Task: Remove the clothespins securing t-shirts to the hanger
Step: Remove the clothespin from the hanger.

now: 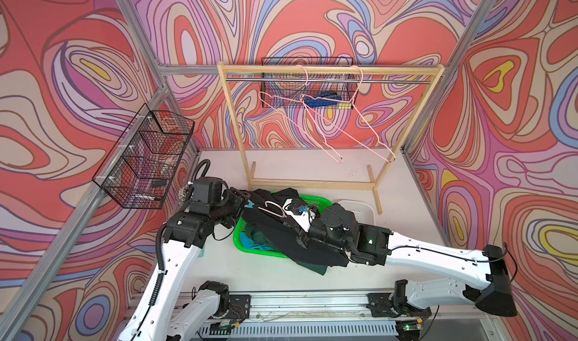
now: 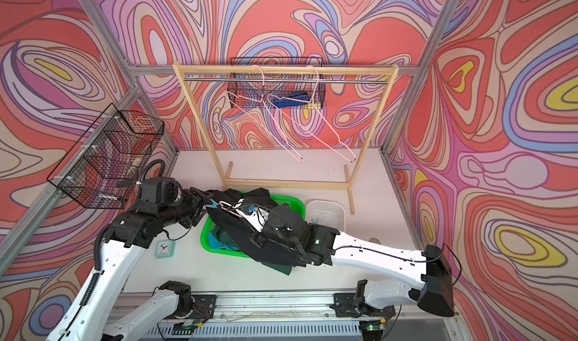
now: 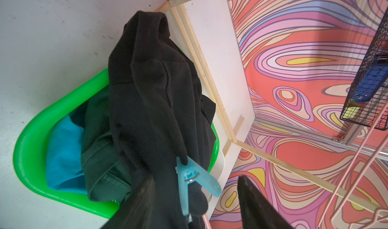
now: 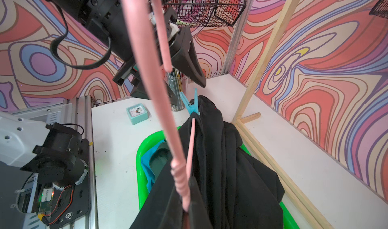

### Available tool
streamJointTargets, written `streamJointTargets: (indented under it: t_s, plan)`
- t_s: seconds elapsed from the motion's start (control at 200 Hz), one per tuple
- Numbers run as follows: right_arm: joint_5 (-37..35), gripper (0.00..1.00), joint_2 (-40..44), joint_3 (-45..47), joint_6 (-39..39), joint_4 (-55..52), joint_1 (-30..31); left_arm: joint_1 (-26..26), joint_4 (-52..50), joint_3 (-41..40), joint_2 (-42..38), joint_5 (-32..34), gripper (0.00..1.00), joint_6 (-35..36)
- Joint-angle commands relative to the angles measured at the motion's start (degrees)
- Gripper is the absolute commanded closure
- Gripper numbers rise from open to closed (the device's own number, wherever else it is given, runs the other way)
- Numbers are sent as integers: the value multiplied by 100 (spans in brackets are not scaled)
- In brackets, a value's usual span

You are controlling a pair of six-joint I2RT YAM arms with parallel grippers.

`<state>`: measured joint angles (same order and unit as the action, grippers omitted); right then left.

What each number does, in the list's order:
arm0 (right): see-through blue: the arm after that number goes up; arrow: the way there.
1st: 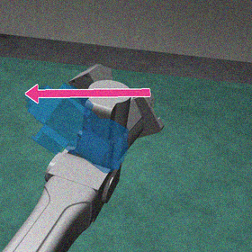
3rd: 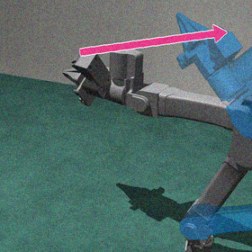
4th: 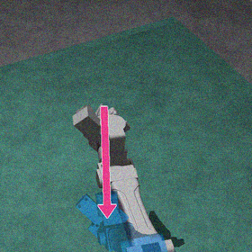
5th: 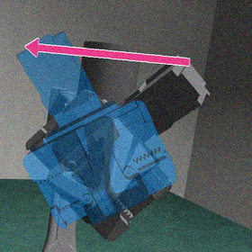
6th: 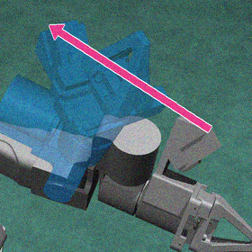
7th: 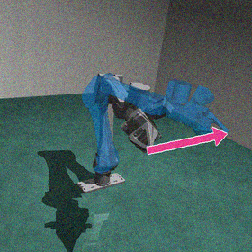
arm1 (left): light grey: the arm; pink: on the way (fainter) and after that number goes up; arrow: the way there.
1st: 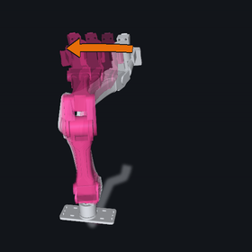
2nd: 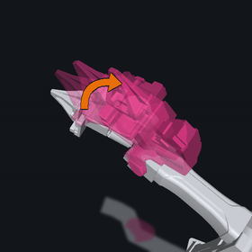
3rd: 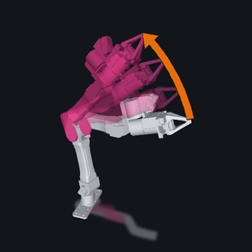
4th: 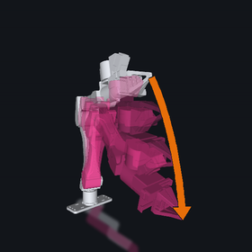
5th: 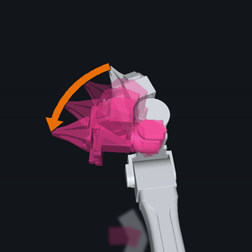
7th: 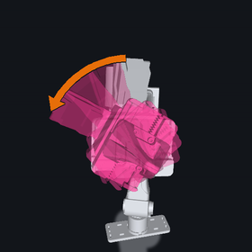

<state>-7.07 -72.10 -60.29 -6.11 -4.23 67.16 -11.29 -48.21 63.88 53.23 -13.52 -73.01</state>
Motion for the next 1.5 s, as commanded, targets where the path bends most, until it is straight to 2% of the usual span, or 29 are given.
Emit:
streamJointTargets:
  t_s: [0.0,0.18,0.466,0.756,1.127,1.282,1.497]
  plan:
    - [-82,100,200,44,-82,149,61,48,-243,42,-47,-18,39,85]
    - [-84,100,186,38,-111,63,78,82,-200,-140,-148,-63,42,77]
    - [-43,100,198,128,-122,180,122,92,24,-303,-58,-480,44,127]
    - [-116,100,117,141,-100,213,175,93,133,-385,-160,-423,50,136]
    - [-277,100,74,79,-120,89,225,98,171,-455,-207,-441,68,182]
    - [-277,100,13,52,-119,48,228,92,140,-463,-229,-437,83,215]
    - [-563,100,-37,316,-198,361,228,92,140,-503,-267,-380,84,343]
